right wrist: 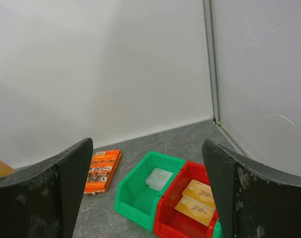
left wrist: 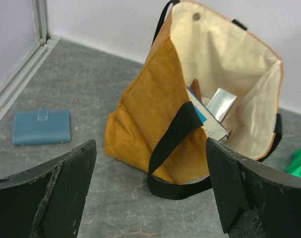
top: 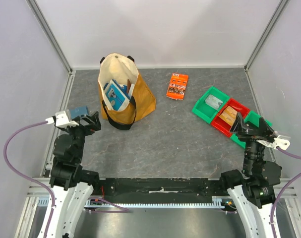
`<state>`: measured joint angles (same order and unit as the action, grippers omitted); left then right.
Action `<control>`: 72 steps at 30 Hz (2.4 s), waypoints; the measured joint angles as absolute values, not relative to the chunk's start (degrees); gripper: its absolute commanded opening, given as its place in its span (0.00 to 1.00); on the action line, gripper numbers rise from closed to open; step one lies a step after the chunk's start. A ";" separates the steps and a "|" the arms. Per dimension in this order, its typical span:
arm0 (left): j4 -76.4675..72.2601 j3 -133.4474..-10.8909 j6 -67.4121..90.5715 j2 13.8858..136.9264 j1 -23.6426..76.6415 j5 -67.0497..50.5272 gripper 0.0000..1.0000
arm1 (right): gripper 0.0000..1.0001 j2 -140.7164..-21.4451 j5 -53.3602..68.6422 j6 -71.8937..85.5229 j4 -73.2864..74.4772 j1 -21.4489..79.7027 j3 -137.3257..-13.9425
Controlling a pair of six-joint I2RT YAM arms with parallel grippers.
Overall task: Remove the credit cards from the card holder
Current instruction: Pick up the card holder from the corner of the board.
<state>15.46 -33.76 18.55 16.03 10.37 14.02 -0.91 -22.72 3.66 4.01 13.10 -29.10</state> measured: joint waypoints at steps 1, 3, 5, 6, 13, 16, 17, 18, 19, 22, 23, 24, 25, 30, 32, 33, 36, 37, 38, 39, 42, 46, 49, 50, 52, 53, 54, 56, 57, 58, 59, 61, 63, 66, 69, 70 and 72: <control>16.40 -34.41 18.74 17.58 10.35 14.35 0.96 | 0.98 -0.91 -22.68 3.81 4.16 13.34 -29.17; 17.50 -35.40 19.20 20.08 10.35 14.90 0.96 | 0.98 -0.91 -22.79 4.14 4.67 14.06 -29.32; 18.11 -36.53 19.86 23.05 10.35 15.14 0.98 | 0.98 -0.91 -22.94 4.49 5.10 15.03 -29.43; 18.28 -37.06 20.12 24.53 10.35 15.20 0.98 | 0.98 -0.91 -23.00 4.54 5.30 15.53 -29.47; 19.66 -43.05 21.06 40.47 10.11 15.16 0.99 | 0.98 -0.89 -24.64 4.69 5.54 18.92 -29.47; 19.79 -46.30 21.04 47.90 8.49 14.61 0.98 | 0.98 -0.89 -25.15 4.69 5.65 20.18 -29.47; 19.79 -47.24 21.06 50.15 7.55 14.35 0.98 | 0.98 -0.89 -25.32 4.71 5.72 20.56 -29.47; 19.70 -48.29 21.06 52.53 6.15 13.61 0.98 | 0.98 -0.89 -25.36 4.69 5.72 20.80 -29.47; 19.59 -49.25 21.08 54.94 4.45 12.93 0.98 | 0.98 -0.89 -25.41 4.69 5.69 20.97 -29.47; 19.57 -51.35 21.23 61.36 -1.65 12.03 0.98 | 0.98 -0.84 -25.41 4.69 5.69 21.52 -29.47; 19.59 -51.81 21.39 63.53 -3.97 11.94 0.98 | 0.98 -0.84 -25.39 4.69 5.72 21.67 -29.47; 19.49 -51.92 21.50 65.30 -5.91 11.92 0.98 | 0.98 -0.84 -25.39 4.71 5.72 21.80 -29.47; 19.46 -51.92 21.63 66.59 -7.42 11.90 0.98 | 0.98 -0.84 -25.39 4.71 5.72 21.93 -29.47; 18.33 -51.92 22.55 73.36 -16.53 10.33 0.98 | 0.98 -0.84 -25.34 4.71 5.69 22.79 -29.47; 17.21 -51.92 22.72 76.20 -19.68 9.91 0.98 | 0.98 -0.84 -25.32 4.69 5.69 23.03 -29.47; 16.58 -51.92 22.72 77.49 -20.80 9.87 0.98 | 0.98 -0.84 -25.30 4.69 5.72 23.11 -29.47; 15.20 -52.53 22.70 82.02 -22.55 9.82 0.98 | 0.98 -0.84 -25.26 4.67 5.69 23.16 -29.47; 14.85 -52.97 22.70 83.77 -22.81 9.74 0.98 | 0.98 -0.84 -25.23 4.67 5.69 23.18 -29.47; 14.46 -53.45 22.68 85.43 -22.98 9.76 0.98 | 0.98 -0.84 -25.21 4.64 5.69 23.20 -29.47; 14.06 -53.87 22.65 87.07 -23.20 9.65 0.99 | 0.98 -0.84 -25.15 4.64 5.69 23.31 -29.45; 12.71 -54.13 22.57 90.37 -23.66 9.28 0.98 | 0.98 -0.84 -25.04 4.49 5.67 23.44 -29.45; 11.27 -54.72 22.00 94.63 -24.03 7.99 0.98 | 0.98 -0.84 -24.67 4.38 5.65 23.49 -29.41; 9.96 -54.81 21.69 96.44 -24.10 5.61 0.95 | 0.98 -0.84 -24.29 4.21 5.52 23.53 -29.26; 9.52 -54.81 21.61 96.73 -24.08 4.73 0.94 | 0.98 -0.84 -24.25 4.12 5.41 23.53 -29.15; 8.58 -54.81 21.58 96.95 -24.08 2.50 0.93 | 0.98 -0.84 -24.21 3.86 5.21 23.53 -28.91; 8.08 -54.81 21.58 96.95 -24.10 1.04 0.93 | 0.98 -0.84 -24.21 3.75 5.19 23.53 -28.80; 7.42 -54.81 21.61 96.95 -24.10 -0.30 0.93 | 0.98 -0.84 -24.21 3.64 5.19 23.53 -28.71; 6.28 -54.81 21.63 96.95 -24.08 -2.61 0.93 | 0.98 -0.84 -24.21 3.38 5.10 23.53 -28.53; 5.82 -54.78 21.63 96.92 -24.10 -3.62 0.92 | 0.98 -0.84 -24.18 3.33 5.15 23.53 -28.51; 5.13 -54.78 21.63 96.92 -24.10 -5.08 0.91 | 0.98 -0.84 -24.18 3.29 5.10 23.53 -28.51; 4.60 -54.76 21.65 96.92 -24.08 -6.24 0.91 | 0.98 -0.84 -24.18 3.27 5.04 23.53 -28.51; 3.81 -54.76 21.67 96.92 -24.01 -7.20 0.92 | 0.98 -0.84 -24.18 3.16 4.95 23.53 -28.51; 3.62 -54.68 21.67 96.90 -23.92 -6.02 0.93 | 0.98 -0.84 -24.18 3.14 4.93 23.53 -28.51; 3.05 -53.80 21.63 96.29 -23.92 -2.20 0.94 | 0.98 -0.84 -24.18 3.14 4.82 23.53 -28.51; 2.79 -53.63 21.63 95.98 -24.12 0.54 0.94 | 0.98 -0.84 -24.10 3.14 4.80 23.53 -28.51; 2.74 -53.67 21.63 96.01 -24.23 1.15 0.94 | 0.98 -0.84 -24.05 3.14 4.78 23.53 -28.51; 2.87 -53.93 21.63 96.07 -24.43 1.61 0.95 | 0.98 -0.84 -24.03 3.14 4.78 23.53 -28.47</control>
<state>2.87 -53.93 21.63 96.07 -24.43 1.61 -0.84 -24.03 3.14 4.78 23.53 -28.47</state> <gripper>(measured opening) 0.939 0.982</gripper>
